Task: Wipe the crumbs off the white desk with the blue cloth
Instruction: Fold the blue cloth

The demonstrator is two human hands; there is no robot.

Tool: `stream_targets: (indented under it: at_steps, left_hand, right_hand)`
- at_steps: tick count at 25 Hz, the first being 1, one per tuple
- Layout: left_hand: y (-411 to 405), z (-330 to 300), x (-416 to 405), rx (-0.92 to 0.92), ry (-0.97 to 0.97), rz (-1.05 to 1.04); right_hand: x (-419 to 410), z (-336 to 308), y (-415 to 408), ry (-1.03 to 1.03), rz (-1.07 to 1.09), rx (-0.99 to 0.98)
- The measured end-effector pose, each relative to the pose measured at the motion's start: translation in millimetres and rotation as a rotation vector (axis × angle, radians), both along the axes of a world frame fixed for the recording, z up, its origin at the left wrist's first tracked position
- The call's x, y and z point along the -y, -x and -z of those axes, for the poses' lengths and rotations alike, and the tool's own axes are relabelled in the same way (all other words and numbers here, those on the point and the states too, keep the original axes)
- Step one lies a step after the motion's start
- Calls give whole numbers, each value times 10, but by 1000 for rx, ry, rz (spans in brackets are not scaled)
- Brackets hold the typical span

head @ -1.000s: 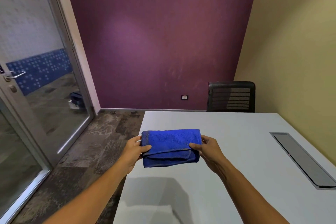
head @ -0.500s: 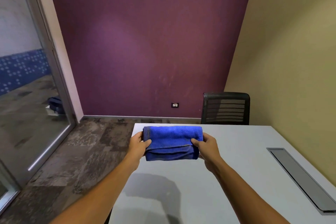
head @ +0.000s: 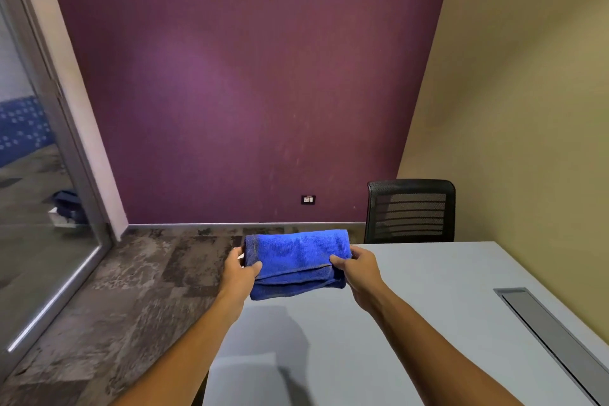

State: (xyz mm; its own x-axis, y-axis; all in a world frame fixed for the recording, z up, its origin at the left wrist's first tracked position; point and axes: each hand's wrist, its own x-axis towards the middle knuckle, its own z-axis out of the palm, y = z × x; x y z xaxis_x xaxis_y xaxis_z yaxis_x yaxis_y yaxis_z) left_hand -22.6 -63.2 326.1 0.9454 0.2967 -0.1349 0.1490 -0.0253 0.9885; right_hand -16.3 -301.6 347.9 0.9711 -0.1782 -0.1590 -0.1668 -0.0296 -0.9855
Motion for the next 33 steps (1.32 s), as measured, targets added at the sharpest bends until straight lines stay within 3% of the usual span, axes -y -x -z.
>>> stream_targets:
  at_steps: [13,21,27,33]
  left_hand:
    - [-834,948,-531,-223,-56,-40]
    - [-1288,1931,-620,-452,95,24]
    - [-1665,2201,-668,-488,106,4]
    - [-2300,2357,-807,-442,142,-67]
  right_hand:
    - [-483,784,-926,168,-54,-283]
    - [-655,1690,-1338,195,-51,-437]
    - [-796,2094,-1711,221,-31,-455]
    - [-1009,2221,-2355,111,21,-425]
